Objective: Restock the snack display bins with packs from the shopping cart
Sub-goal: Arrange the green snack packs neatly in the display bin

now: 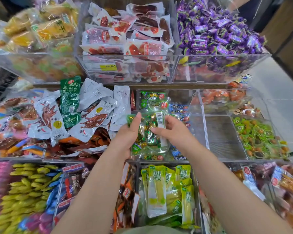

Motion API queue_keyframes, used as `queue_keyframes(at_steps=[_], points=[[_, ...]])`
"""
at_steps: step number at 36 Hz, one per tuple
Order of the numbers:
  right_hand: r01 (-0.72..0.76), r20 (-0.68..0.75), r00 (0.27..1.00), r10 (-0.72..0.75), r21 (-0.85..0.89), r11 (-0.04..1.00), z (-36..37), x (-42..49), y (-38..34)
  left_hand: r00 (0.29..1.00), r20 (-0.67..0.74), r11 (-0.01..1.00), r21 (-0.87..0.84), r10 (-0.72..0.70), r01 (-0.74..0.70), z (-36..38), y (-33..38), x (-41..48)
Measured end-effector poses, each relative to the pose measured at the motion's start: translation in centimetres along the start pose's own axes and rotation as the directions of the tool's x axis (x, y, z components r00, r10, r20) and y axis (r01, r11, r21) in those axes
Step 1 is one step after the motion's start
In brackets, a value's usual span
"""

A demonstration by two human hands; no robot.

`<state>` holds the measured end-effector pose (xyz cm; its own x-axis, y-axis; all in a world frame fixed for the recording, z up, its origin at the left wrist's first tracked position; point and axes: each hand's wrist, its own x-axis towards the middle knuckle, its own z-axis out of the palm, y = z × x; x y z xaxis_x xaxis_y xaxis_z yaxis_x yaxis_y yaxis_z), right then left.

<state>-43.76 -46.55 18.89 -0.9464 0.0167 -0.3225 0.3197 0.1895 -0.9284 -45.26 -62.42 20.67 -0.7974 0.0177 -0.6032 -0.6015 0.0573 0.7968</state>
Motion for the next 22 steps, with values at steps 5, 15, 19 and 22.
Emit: queue_keyframes(at_steps=[5,15,19,22], points=[[0.092,-0.241,0.969,-0.062,0.114,0.989,-1.9,-0.9,-1.3,0.993,-0.105,0.998,0.050,0.052,-0.047,-0.5,-0.4,0.7],[0.683,0.192,0.358,-0.914,-0.721,0.116,0.8,-1.7,0.1,0.993,0.099,0.959,-0.267,-0.069,0.093,-1.7,0.3,0.8],[0.671,0.308,0.360,-0.881,-0.742,0.015,1.7,-1.7,2.3,0.999,0.038,0.959,-0.279,-0.033,0.043,-2.0,-0.3,0.7],[0.764,0.340,0.508,-0.791,-0.602,0.231,1.4,-2.1,2.8,0.999,0.045,0.965,-0.264,0.006,0.006,-2.3,-0.7,1.0]])
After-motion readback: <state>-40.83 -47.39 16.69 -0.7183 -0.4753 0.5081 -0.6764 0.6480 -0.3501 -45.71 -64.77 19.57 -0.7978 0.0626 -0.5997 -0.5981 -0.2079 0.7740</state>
